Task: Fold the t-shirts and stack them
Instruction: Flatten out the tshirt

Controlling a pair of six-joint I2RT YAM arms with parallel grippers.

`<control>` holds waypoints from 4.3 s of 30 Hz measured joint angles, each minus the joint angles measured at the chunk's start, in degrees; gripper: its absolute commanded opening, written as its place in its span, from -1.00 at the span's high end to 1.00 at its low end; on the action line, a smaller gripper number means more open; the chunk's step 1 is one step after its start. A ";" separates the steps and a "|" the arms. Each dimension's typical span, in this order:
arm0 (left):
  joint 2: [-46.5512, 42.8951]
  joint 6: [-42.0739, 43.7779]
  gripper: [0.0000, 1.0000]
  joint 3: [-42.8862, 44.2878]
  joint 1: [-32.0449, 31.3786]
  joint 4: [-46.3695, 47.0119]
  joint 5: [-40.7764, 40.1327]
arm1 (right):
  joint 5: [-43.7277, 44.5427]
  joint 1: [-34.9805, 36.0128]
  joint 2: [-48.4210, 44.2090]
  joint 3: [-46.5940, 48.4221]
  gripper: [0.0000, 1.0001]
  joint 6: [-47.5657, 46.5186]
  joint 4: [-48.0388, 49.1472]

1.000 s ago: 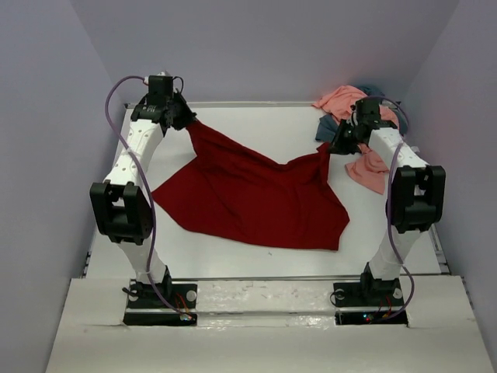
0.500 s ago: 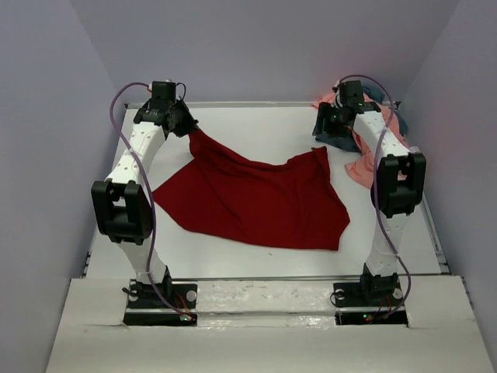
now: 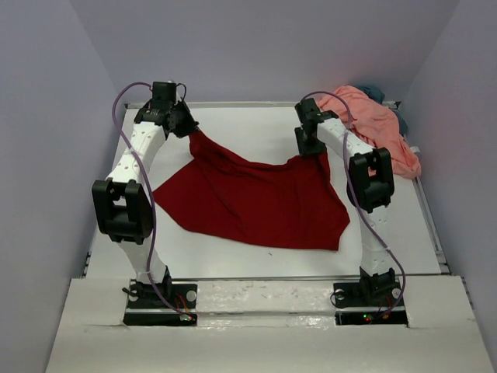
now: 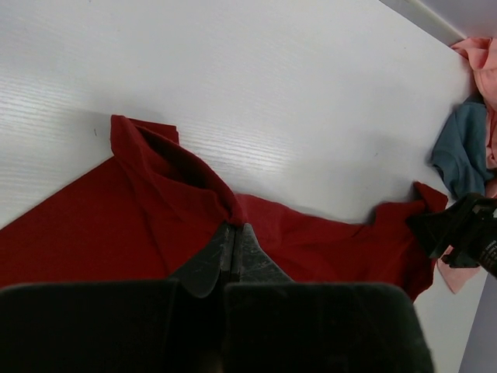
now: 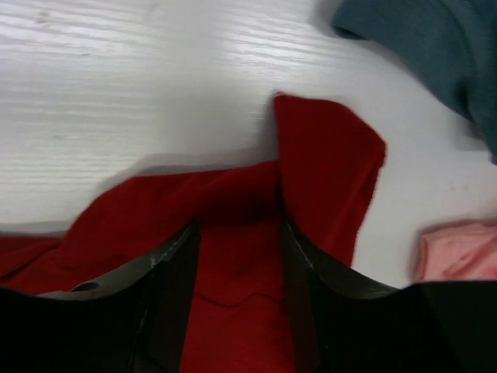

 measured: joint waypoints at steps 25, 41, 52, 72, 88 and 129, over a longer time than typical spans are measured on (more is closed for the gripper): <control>0.00 1.88 1.00 -3.65 2.56 0.59 2.21 | 18.32 0.70 1.66 6.78 0.10 0.50 -8.17; 0.00 1.88 1.00 -3.65 3.30 1.49 3.28 | 19.17 4.52 4.35 7.41 0.14 0.92 -9.99; 0.00 2.34 1.00 -3.65 4.35 1.44 3.45 | 22.08 4.52 6.38 9.44 0.15 0.90 -10.62; 0.00 3.41 1.00 -3.65 5.64 1.38 3.85 | 28.02 4.52 8.46 10.43 0.48 0.87 -10.67; 0.00 4.35 1.00 -3.65 6.36 0.68 4.44 | 29.29 3.41 8.48 12.57 1.00 1.60 -11.04; 0.98 3.87 1.00 -4.87 13.77 3.15 5.16 | -1.73 -0.04 8.68 24.46 -0.28 5.81 -11.65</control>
